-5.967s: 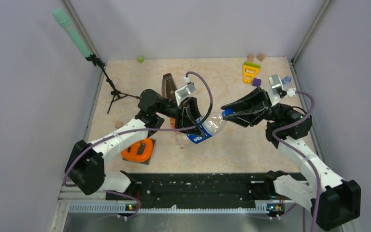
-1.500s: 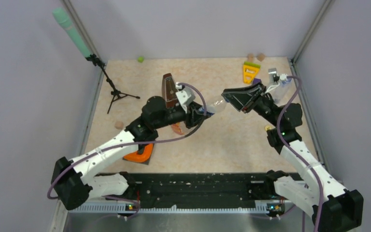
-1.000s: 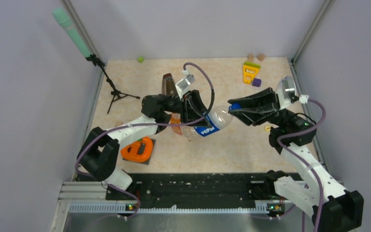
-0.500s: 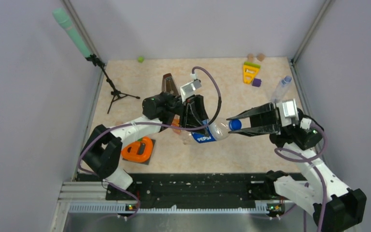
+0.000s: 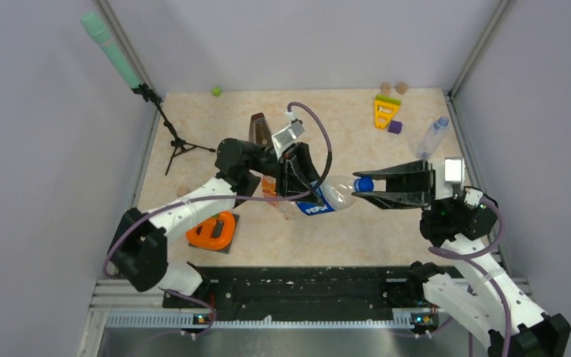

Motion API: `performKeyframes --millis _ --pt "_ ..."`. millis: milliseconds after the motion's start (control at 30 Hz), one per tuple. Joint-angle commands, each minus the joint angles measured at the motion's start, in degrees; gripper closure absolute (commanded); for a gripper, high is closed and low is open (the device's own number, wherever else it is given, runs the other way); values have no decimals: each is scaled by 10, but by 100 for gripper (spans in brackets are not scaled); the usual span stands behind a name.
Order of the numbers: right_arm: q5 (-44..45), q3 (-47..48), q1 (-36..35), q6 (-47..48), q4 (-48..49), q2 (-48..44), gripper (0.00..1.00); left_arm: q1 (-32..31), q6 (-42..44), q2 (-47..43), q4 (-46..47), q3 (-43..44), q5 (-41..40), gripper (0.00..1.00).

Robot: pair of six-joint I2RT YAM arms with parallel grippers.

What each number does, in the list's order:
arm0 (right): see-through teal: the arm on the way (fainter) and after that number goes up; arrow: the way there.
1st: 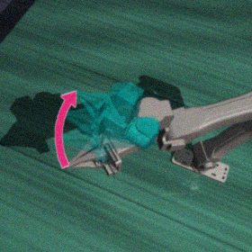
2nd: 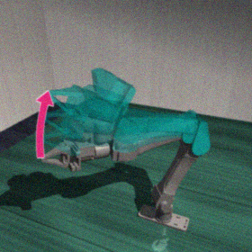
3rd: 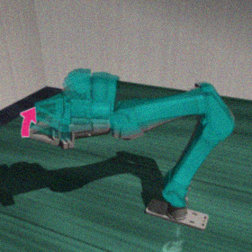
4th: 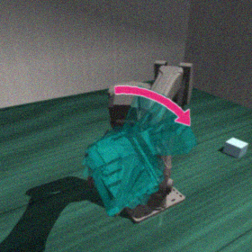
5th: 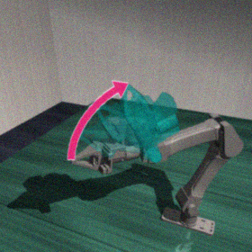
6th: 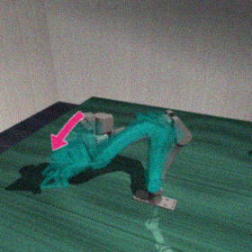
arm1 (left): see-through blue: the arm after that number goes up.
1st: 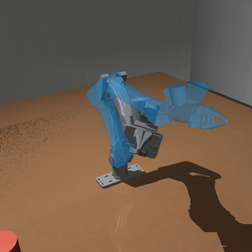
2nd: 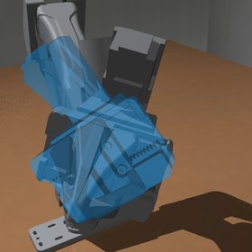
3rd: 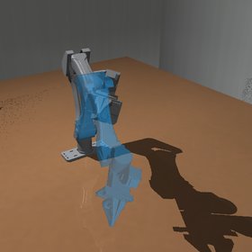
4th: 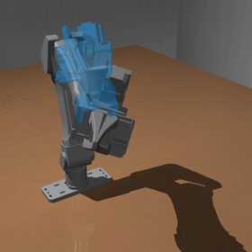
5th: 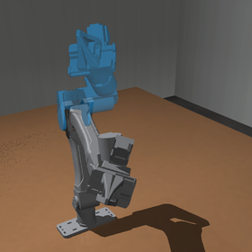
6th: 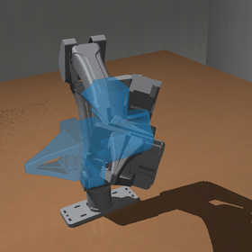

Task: Unscrew the bottle caps
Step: Unscrew the bottle cap from the plastic bottle, then place the plastic bottle at the center of the board.

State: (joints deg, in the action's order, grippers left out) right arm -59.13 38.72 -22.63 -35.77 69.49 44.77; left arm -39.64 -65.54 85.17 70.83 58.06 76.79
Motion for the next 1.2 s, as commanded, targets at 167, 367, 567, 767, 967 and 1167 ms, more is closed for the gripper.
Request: performKeyframes --millis 167,367,567,767,967,1167 --pt "196 -2 -4 52 -129 -38 19 1 445 -148 -502 17 -184 100" --pt "275 -4 -5 46 -182 -32 18 -6 488 -160 -552 10 -266 100" --pt "543 33 -5 66 -496 -52 20 -11 541 -200 -640 -31 -557 100" --pt "707 28 -4 58 -661 -85 20 -27 537 -212 -547 -108 -592 100" --pt "807 91 -4 53 -871 -34 20 -78 542 -168 -370 -169 -579 100" --pt "867 167 -3 52 -1047 33 22 -106 538 -62 -174 -206 -632 100"
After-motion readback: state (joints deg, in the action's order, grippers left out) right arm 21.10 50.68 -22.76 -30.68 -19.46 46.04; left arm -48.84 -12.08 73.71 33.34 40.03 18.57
